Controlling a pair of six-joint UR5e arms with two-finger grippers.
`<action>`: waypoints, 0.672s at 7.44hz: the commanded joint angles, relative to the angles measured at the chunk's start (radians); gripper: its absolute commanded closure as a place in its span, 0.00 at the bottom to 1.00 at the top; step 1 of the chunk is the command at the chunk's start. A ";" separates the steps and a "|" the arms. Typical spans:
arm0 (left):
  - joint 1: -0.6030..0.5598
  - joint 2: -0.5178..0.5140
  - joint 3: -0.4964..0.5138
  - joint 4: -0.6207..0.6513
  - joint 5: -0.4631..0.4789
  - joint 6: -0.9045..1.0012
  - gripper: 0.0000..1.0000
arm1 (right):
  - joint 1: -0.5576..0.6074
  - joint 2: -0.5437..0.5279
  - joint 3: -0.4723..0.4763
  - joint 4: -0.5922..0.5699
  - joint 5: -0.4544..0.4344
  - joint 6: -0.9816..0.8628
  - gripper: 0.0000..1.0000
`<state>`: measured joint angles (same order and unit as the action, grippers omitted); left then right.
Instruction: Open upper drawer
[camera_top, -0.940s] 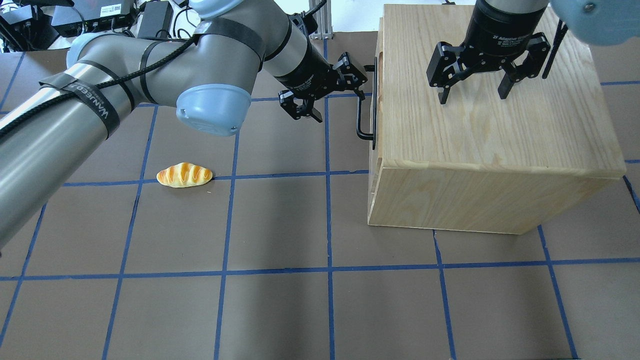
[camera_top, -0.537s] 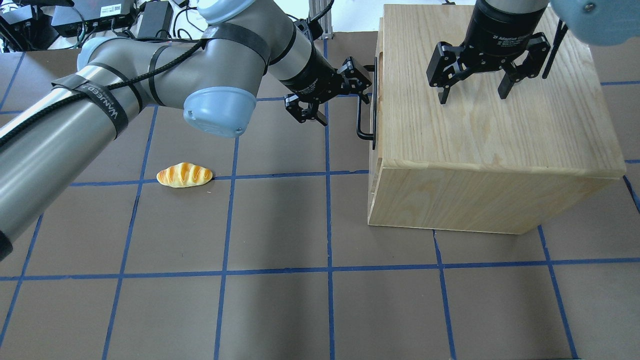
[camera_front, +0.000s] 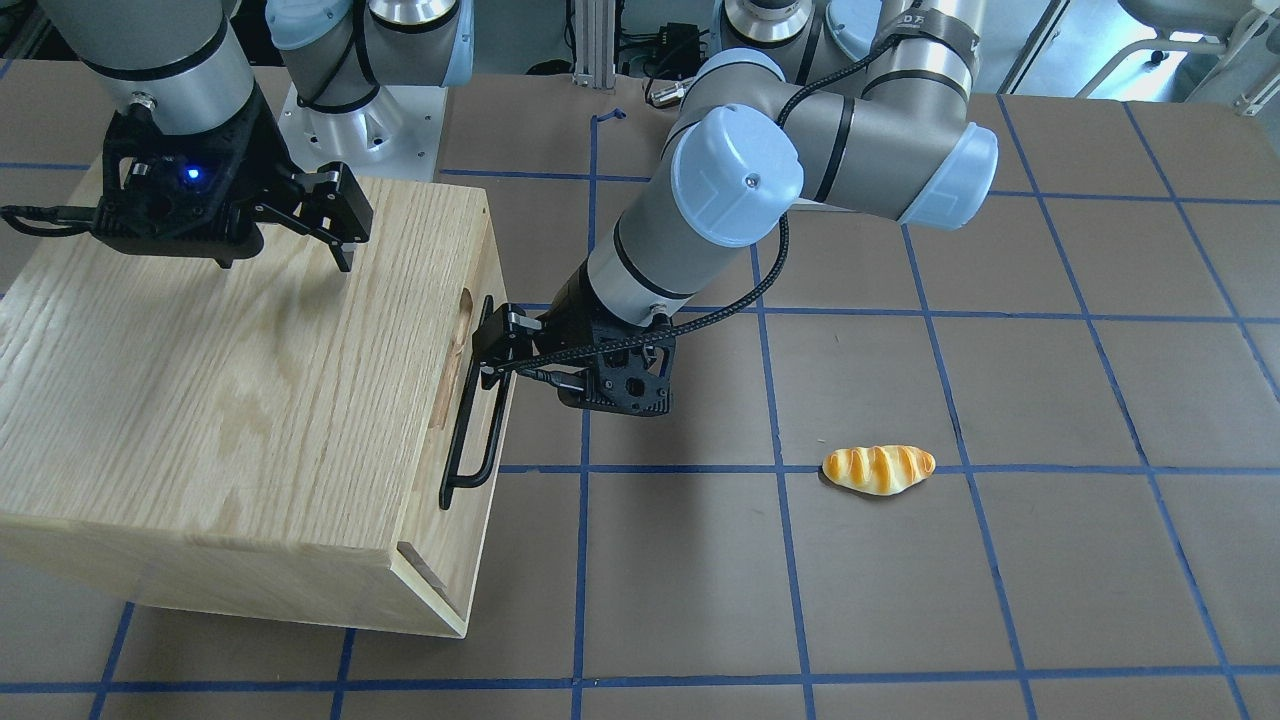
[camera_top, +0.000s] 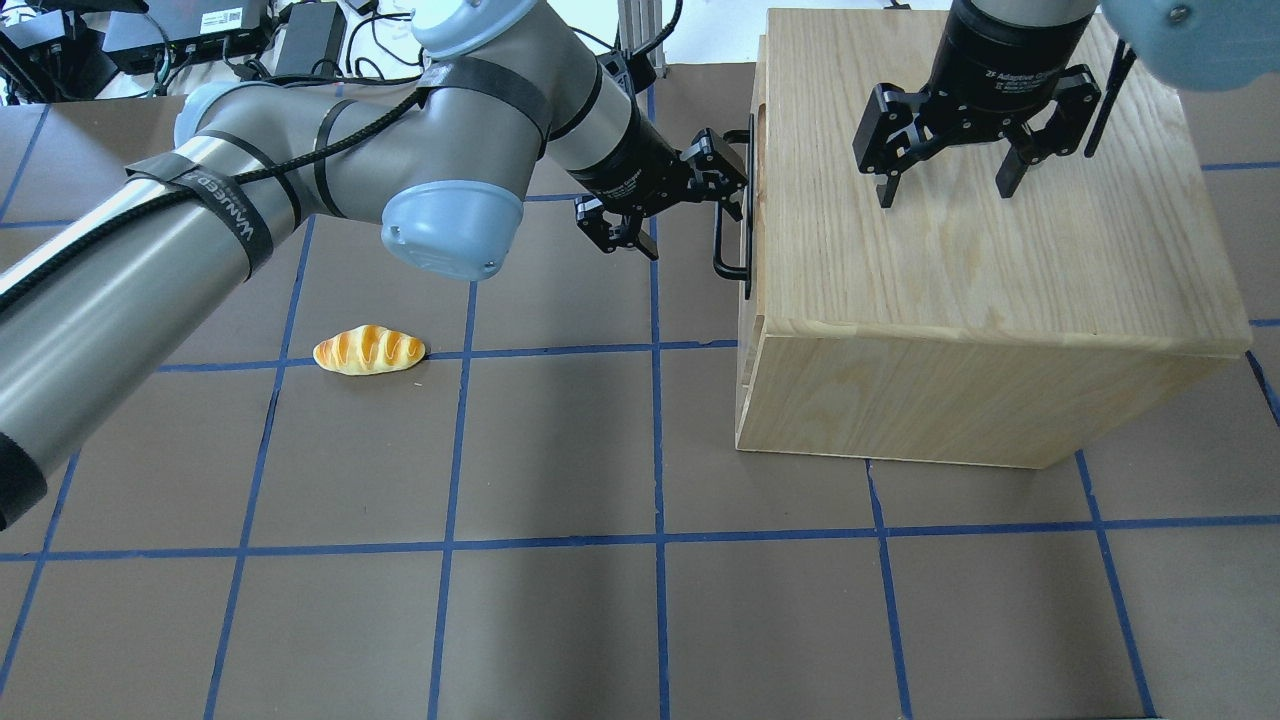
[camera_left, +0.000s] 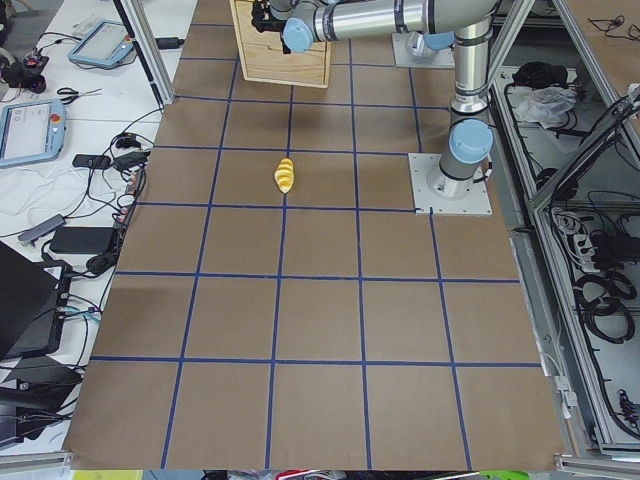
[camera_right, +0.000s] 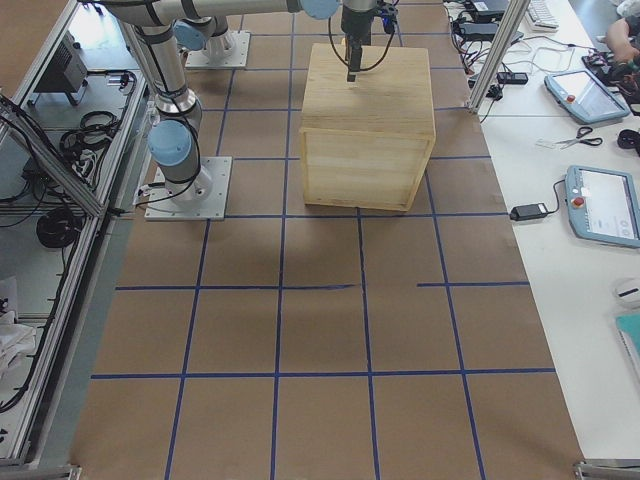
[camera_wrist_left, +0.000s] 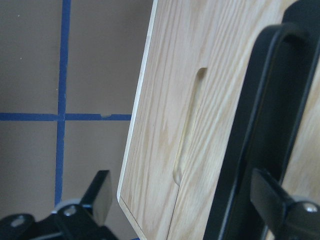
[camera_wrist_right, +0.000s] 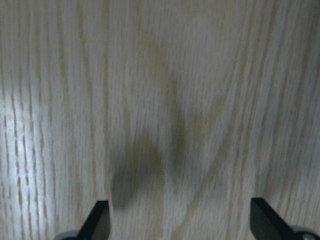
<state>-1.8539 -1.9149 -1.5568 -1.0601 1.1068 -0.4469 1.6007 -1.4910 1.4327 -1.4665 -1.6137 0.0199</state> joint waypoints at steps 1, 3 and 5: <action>-0.007 -0.010 -0.005 -0.001 0.004 0.022 0.00 | -0.001 0.000 0.000 0.000 0.000 0.000 0.00; -0.007 -0.012 -0.006 0.002 0.005 0.055 0.00 | 0.001 0.000 0.000 0.000 0.000 0.000 0.00; -0.005 -0.010 -0.014 -0.003 0.016 0.086 0.00 | 0.001 0.000 0.000 0.000 0.000 0.000 0.00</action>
<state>-1.8606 -1.9259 -1.5668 -1.0603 1.1153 -0.3862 1.6009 -1.4911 1.4327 -1.4665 -1.6137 0.0199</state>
